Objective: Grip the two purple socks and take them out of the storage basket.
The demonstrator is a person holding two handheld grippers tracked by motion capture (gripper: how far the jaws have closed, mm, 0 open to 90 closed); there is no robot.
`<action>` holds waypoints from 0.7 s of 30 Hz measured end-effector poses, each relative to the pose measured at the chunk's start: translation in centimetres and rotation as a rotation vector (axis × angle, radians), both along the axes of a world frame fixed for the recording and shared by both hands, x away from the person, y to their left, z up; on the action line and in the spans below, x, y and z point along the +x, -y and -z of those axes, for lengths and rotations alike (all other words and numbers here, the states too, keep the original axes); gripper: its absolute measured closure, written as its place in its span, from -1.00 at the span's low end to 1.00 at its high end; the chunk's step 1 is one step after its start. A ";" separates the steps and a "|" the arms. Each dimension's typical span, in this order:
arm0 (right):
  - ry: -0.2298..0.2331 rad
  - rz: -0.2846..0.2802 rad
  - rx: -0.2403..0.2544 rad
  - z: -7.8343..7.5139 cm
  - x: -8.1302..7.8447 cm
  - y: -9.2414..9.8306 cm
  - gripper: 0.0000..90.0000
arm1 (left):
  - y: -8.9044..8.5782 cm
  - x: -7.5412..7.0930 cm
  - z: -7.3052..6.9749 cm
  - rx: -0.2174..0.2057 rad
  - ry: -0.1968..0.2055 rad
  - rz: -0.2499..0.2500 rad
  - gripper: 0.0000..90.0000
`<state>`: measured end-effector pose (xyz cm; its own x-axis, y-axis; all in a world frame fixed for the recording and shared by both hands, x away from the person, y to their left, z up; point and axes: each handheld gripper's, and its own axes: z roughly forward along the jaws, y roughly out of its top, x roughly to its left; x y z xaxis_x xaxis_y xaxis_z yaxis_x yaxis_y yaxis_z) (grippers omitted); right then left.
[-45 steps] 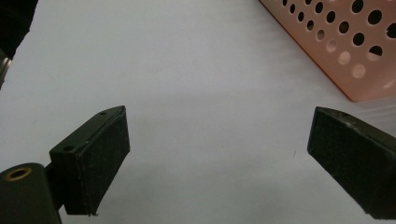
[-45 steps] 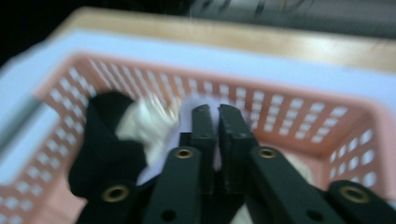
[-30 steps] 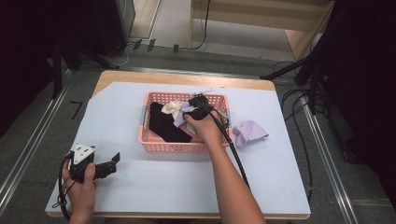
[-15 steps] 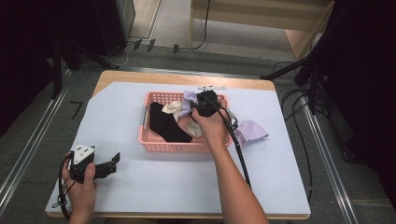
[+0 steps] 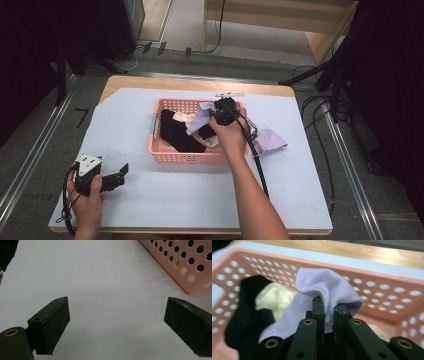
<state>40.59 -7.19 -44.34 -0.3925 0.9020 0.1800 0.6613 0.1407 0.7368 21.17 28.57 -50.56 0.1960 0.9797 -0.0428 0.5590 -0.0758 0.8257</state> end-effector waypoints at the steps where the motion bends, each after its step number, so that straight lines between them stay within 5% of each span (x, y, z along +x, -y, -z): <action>1: -0.001 -0.013 0.018 0.1 0.0 -0.2 0.82 | 0.0 0.0 0.0 0.000 0.000 0.000 -0.84; 6: -0.080 -0.078 0.001 1.8 0.4 -2.0 0.44 | 0.0 0.0 0.0 -0.002 0.003 0.001 -0.84; 10: -0.066 -0.097 -0.069 2.9 0.6 -2.8 0.44 | 0.0 0.0 0.0 -0.003 0.001 0.004 -0.84; 13: -0.054 -0.113 -0.108 3.1 0.8 -3.2 0.46 | 0.0 0.0 0.0 -0.003 0.002 0.003 -0.84; 16: -0.048 -0.128 -0.145 3.3 0.8 -3.3 0.73 | 0.0 0.0 0.0 -0.004 0.002 0.003 -0.84; 21: -0.019 -0.107 -0.088 2.5 0.6 -3.0 0.85 | 0.0 0.0 0.0 -0.004 0.002 0.004 -0.84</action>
<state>41.15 -4.16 -46.80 -0.4843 0.8679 0.1108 0.6531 0.2744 0.7058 21.18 28.59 -50.57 0.1997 0.9788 -0.0466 0.5572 -0.0743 0.8270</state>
